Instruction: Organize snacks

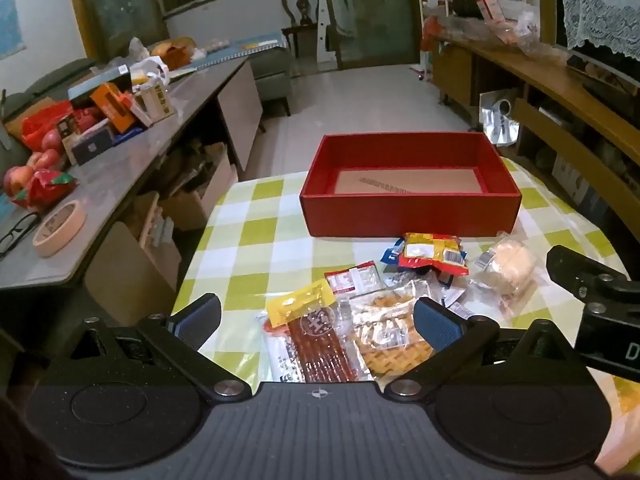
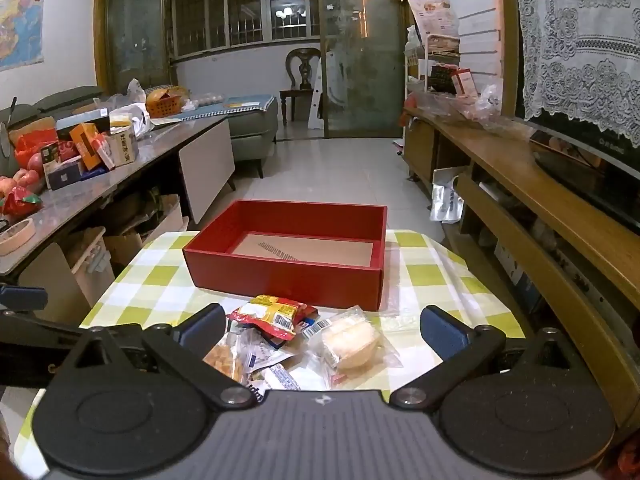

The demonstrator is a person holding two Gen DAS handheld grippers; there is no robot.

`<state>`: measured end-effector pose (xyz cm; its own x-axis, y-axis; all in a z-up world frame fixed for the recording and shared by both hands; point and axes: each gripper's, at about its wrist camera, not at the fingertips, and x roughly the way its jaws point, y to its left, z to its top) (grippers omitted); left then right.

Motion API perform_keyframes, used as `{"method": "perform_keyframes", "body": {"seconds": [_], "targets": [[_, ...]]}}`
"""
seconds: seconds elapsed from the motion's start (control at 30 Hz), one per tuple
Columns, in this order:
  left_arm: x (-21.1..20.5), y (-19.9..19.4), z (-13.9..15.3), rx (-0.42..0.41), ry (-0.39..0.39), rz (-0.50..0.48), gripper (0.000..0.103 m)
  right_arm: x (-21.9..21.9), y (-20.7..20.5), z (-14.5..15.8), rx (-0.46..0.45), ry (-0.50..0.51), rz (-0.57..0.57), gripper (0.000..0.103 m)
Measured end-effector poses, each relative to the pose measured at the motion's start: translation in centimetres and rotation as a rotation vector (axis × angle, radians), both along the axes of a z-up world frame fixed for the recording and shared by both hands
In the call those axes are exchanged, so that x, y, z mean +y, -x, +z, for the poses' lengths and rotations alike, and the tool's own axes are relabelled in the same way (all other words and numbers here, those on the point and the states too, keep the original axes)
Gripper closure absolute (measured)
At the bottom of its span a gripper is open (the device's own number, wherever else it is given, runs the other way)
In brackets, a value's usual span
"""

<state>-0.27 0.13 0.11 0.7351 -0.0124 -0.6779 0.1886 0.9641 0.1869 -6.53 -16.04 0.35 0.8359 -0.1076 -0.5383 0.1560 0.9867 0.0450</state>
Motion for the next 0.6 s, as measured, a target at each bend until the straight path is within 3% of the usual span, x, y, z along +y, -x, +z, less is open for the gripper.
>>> {"method": "perform_keyframes", "body": {"seconds": [0.6], "targets": [[-0.2, -0.6, -1.4, 0.047, -0.039, 0.014, 0.000, 0.8, -1.0, -0.8, 0.025, -0.003, 0.028, 0.000]]}}
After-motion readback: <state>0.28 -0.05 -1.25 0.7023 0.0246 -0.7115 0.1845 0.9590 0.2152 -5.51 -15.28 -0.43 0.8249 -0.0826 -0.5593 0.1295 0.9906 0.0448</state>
